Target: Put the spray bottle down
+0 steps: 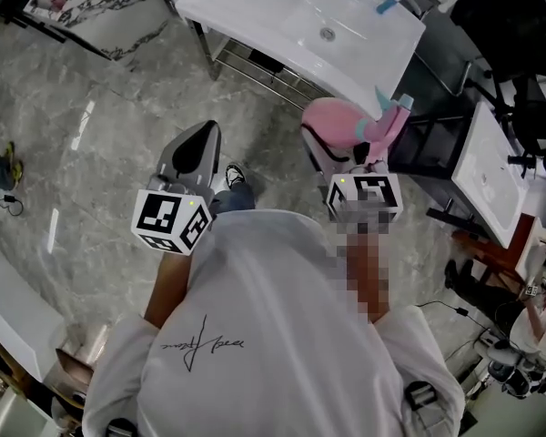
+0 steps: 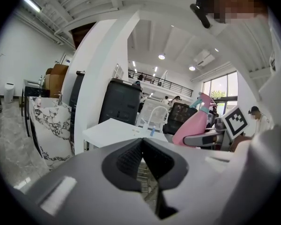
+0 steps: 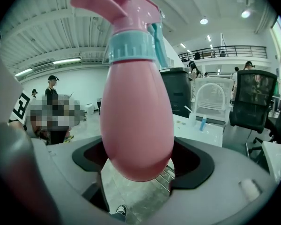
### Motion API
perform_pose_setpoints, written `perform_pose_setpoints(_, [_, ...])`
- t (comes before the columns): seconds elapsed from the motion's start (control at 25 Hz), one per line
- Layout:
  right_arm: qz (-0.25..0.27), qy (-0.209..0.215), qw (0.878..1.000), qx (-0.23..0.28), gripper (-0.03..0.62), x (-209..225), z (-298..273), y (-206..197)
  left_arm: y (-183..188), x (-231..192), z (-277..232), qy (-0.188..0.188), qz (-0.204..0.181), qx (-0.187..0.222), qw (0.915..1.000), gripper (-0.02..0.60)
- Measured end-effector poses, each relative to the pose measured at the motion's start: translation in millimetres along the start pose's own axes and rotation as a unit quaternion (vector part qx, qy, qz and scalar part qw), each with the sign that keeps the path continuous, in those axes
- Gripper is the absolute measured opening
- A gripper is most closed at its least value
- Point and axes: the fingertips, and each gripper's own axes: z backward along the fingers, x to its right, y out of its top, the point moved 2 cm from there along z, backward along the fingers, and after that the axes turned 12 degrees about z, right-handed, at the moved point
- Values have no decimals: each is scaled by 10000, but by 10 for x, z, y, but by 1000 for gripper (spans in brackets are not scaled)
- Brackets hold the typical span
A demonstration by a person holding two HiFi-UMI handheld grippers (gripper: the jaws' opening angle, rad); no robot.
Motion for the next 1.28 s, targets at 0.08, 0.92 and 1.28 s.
perform_pose_setpoints(0.08, [-4,-44,10000,4,399,-19,-100,59,71,-87,-57,-71,-35,-24,10000,28])
perform_pose_setpoints(0.92, [-120,-314,9993,-145,399,-137,-724,281,311,-752,-315,-241,-22,-266,9994,28])
perform_pose_setpoints(1.28, [-168,-263,9995,-39,399,-50,-1134,410,476,-955,-531,-167,-40,-220,9996,28])
